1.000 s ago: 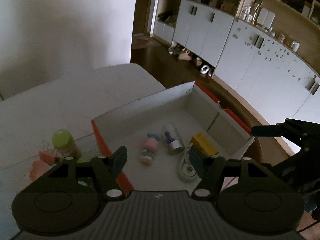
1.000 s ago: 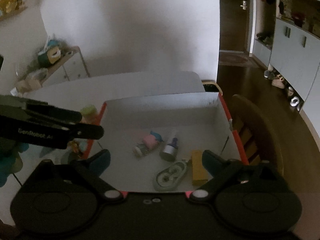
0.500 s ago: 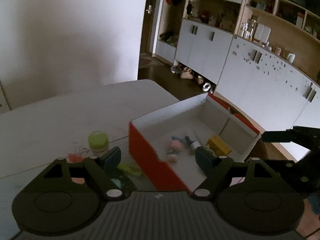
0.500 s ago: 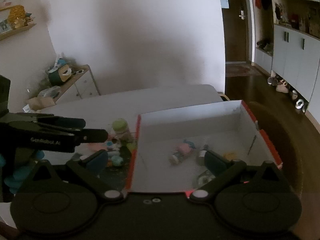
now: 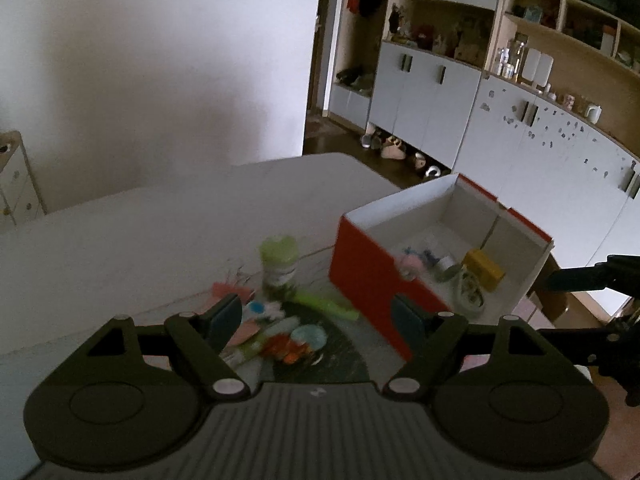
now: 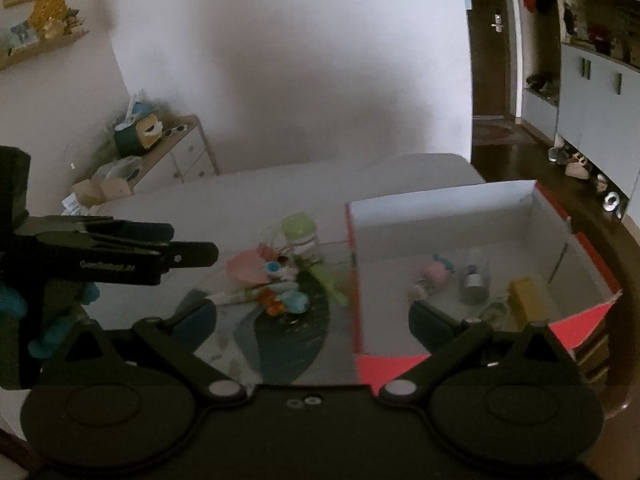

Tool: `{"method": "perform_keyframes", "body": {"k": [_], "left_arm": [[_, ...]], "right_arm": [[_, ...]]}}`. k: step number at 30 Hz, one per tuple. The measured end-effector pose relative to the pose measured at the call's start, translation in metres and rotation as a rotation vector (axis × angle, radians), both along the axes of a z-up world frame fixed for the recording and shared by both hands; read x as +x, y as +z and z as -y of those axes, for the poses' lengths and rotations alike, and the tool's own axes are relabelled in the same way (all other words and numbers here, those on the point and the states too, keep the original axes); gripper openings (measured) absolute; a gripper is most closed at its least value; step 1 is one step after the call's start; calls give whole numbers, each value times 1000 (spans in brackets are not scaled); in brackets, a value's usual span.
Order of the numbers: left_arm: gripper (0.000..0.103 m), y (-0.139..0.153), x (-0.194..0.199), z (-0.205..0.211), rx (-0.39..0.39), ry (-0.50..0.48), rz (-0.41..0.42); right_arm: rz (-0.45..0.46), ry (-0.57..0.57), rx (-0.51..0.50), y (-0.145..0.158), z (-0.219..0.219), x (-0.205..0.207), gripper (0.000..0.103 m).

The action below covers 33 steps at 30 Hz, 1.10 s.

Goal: Organize rigid objects
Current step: 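Move both tools from the red box back over the cluttered turntable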

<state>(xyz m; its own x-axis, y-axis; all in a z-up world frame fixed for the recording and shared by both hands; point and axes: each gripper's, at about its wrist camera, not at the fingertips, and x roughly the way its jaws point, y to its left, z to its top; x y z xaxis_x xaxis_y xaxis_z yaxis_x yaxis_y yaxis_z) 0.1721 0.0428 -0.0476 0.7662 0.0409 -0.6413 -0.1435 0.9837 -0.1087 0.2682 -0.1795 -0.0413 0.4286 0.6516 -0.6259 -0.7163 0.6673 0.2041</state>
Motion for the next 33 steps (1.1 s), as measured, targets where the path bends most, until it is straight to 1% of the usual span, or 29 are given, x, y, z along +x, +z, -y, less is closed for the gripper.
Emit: {"method": "perform_keyframes", "body": {"k": [8,16,22,24,33], "left_arm": [[82,-20,-15,-41,-30,39,-21],[81,-43,-8,-71,-25,78,-52],[81,-63,7,-88,-29,89,-77],[81,-69,13,-90,-22,87,-84],[82,-94,41,-89,-26,38,-106]], "right_arm": [[5,73,-39,-11,-38,-23,102],[20,122,-110,-28,-72,-28,100],[17,135,-160,-49,-92,-22,93],[21,142,-179,-56,-98,-21,88],[32,173,-240,-82,-124,-7,71]]}}
